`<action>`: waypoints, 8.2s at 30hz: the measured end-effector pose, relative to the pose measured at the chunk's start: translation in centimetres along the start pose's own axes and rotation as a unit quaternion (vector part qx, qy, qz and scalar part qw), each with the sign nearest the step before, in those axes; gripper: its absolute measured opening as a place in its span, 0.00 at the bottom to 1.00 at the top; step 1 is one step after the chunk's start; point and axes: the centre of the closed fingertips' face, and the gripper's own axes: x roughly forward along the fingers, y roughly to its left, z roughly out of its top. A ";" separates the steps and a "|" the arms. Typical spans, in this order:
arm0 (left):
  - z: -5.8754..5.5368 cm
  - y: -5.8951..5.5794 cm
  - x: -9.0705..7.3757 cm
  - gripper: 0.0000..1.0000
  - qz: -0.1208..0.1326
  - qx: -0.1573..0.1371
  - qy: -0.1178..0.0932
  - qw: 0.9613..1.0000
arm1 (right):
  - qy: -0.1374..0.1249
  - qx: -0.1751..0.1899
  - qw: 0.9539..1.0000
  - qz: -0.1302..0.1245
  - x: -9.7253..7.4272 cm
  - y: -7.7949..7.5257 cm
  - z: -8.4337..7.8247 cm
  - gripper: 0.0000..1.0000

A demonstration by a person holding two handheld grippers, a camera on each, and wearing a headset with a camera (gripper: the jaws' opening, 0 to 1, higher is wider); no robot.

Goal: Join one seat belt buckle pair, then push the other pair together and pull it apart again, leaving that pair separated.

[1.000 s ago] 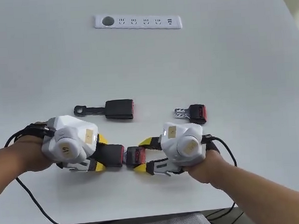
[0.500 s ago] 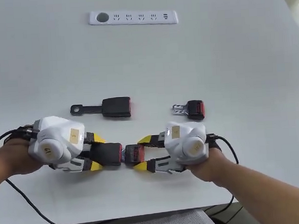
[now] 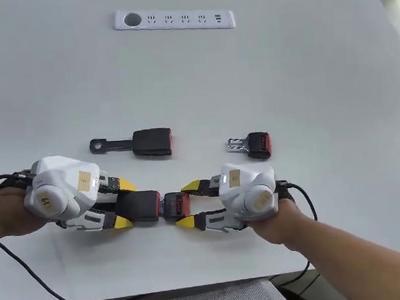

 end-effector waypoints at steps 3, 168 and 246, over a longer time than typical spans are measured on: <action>0.0 0.0 0.0 0.32 0.001 -0.002 -0.002 1.000 | -0.003 0.000 1.000 -0.004 0.0 0.0 0.0 0.31; 2.0 12.2 1.4 0.34 0.025 -0.034 0.036 0.998 | 0.024 -0.024 0.999 0.003 -12.4 -13.5 -7.6 0.34; 1.9 11.9 2.1 0.33 0.009 -0.006 0.075 0.997 | 0.004 -0.016 1.000 0.022 -0.9 -12.2 1.5 0.33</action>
